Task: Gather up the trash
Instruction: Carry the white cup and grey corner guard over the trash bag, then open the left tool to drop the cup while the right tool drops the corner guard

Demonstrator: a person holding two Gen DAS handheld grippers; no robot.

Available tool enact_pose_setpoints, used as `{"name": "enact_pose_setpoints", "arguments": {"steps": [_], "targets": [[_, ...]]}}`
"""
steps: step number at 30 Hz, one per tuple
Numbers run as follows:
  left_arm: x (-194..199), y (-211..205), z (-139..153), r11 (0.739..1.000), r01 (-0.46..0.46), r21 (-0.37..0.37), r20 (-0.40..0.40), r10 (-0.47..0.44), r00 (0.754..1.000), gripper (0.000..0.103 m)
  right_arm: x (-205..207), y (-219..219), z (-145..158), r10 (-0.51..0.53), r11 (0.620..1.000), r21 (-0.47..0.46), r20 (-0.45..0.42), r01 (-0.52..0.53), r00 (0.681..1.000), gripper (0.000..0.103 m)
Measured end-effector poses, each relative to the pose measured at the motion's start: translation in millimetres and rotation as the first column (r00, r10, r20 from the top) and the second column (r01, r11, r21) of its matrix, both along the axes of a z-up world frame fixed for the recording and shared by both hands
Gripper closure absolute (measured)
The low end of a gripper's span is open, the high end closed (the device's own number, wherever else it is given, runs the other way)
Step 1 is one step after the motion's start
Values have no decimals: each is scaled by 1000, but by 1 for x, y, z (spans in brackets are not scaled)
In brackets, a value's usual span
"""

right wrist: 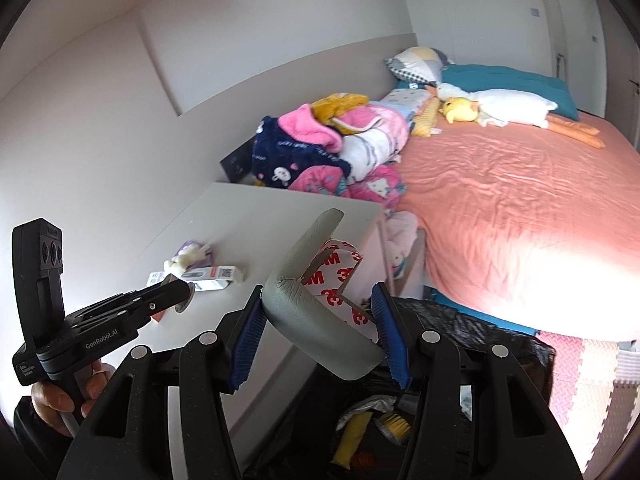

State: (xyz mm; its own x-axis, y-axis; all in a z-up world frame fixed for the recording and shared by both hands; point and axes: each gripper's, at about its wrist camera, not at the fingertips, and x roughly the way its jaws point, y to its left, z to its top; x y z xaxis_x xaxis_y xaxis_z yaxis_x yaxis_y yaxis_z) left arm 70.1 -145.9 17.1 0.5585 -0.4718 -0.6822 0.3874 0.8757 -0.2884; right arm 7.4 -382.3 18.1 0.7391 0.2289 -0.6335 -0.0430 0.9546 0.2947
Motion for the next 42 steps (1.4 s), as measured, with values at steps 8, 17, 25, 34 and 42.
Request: {"name": "enact_pose_setpoints", "arguments": {"steps": [8,17,25,34,42], "targets": [[-4,-38,2,996,92,0,-1,-92,996,79,-17,-31,2,-74,997,-2,2,74,997,48],[-15,-73,2,982,190,-14,-14,-190,982,79,-35,-60,5,-137,991,0,10,137,990,48],[-21,-98,-4,949,313,-46,-77,-316,946,76,-50,-79,8,-152,988,31,16,152,988,47],[-26,-108,-21,947,319,-28,-184,-318,930,7,-67,-98,7,-245,968,63,20,243,969,20],[-29,-99,-16,957,289,-26,-161,-289,943,7,-69,-95,7,-232,971,61,21,231,972,20]]}}
